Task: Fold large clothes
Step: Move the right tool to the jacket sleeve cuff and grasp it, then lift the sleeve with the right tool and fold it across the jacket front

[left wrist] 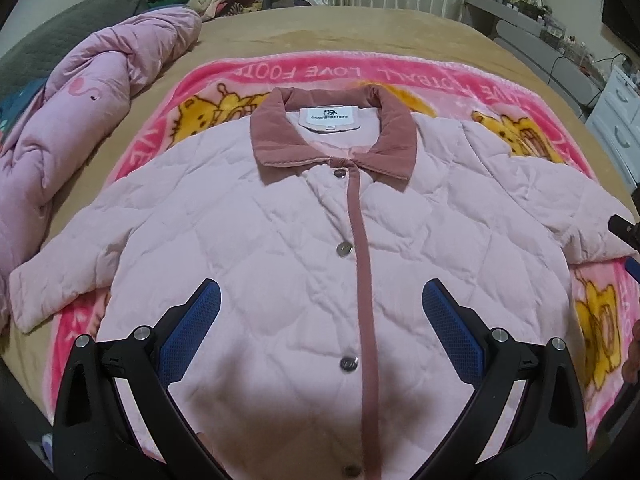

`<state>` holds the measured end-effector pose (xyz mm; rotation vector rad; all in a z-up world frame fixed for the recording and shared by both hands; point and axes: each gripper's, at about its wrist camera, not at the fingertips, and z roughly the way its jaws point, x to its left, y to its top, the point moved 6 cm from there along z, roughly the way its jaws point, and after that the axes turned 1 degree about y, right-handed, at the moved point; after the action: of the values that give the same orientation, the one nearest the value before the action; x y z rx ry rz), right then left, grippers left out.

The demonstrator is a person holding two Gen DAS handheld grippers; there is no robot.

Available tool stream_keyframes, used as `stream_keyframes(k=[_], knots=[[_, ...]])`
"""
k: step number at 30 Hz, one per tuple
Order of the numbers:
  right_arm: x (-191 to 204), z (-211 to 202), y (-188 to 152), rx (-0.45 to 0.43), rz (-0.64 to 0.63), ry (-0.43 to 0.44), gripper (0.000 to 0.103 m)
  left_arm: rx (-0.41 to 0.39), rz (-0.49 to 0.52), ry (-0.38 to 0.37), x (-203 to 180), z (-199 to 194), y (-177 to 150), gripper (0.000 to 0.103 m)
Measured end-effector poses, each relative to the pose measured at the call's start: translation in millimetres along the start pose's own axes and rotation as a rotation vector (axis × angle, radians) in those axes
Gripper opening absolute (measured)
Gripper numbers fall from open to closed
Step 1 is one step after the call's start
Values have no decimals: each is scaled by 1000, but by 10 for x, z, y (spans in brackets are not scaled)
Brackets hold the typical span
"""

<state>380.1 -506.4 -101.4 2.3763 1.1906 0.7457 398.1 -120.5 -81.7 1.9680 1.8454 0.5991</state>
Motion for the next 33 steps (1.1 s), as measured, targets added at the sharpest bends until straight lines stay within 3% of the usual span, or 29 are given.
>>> stream_keyframes(k=[13, 21, 26, 28, 29, 31, 33], knots=[[-1344, 524, 467, -20, 337, -163, 99, 1, -5, 2, -154, 323, 210, 95], [-2020, 857, 638, -38, 597, -47, 99, 20, 13, 15, -118, 396, 265, 95], [-2163, 846, 732, -62, 671, 11, 81, 11, 5, 12, -46, 332, 316, 95], [-2220, 838, 756, -82, 710, 51, 60, 9, 2, 9, -23, 306, 332, 95], [-2242, 838, 761, -90, 725, 74, 55, 7, -3, 7, -9, 292, 337, 95], [-2255, 818, 808, -152, 746, 185, 25, 6, -16, 1, 31, 260, 352, 95], [-2226, 716, 837, -186, 734, 230, 19, 3, -20, -1, 67, 231, 371, 95]])
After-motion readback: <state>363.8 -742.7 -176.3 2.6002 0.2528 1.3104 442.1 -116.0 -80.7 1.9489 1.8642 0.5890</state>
